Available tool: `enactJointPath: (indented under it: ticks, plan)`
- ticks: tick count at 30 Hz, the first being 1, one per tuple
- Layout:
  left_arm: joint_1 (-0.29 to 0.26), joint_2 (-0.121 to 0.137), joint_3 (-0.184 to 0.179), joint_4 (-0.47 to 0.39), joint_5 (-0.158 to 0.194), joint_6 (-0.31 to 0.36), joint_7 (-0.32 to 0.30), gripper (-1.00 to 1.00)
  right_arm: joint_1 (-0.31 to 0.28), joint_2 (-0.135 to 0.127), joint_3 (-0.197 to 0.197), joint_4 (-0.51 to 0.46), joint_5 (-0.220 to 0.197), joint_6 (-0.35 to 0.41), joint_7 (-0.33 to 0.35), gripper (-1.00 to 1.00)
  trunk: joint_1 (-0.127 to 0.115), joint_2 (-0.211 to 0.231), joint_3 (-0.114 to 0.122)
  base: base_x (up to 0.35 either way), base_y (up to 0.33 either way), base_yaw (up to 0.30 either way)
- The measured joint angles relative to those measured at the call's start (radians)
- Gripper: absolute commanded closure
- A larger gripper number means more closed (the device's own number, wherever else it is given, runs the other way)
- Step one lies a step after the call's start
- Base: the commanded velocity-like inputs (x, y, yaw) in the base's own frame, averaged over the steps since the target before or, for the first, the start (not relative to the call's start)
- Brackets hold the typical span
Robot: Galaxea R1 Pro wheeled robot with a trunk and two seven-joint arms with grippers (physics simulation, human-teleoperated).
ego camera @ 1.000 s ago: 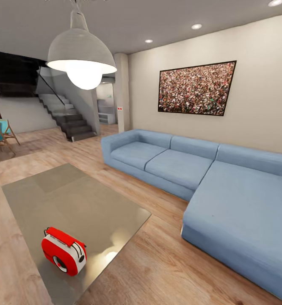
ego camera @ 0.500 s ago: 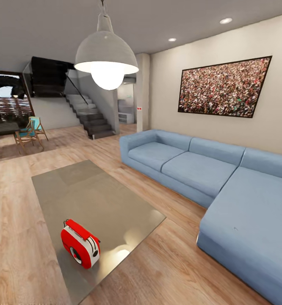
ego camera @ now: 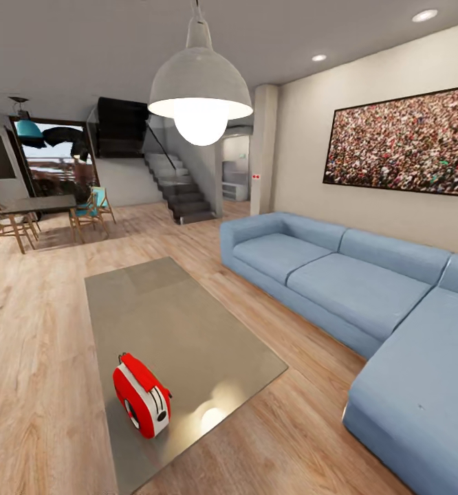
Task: Turn on the radio receiver that's on the table in the living room.
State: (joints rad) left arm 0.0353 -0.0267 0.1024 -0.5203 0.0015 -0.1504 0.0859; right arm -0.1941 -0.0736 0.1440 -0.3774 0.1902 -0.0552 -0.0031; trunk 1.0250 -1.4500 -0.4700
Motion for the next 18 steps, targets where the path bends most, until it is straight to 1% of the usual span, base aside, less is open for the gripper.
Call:
enactJointPath:
  ticks: [18]
  plan:
    - [0.0,0.001,0.0,0.0,0.0,0.0,0.003,-1.0,0.0,0.0,0.002,0.006,-0.002,0.0,0.0,-1.0,0.0,0.0,0.0,0.001,-0.001,0.298]
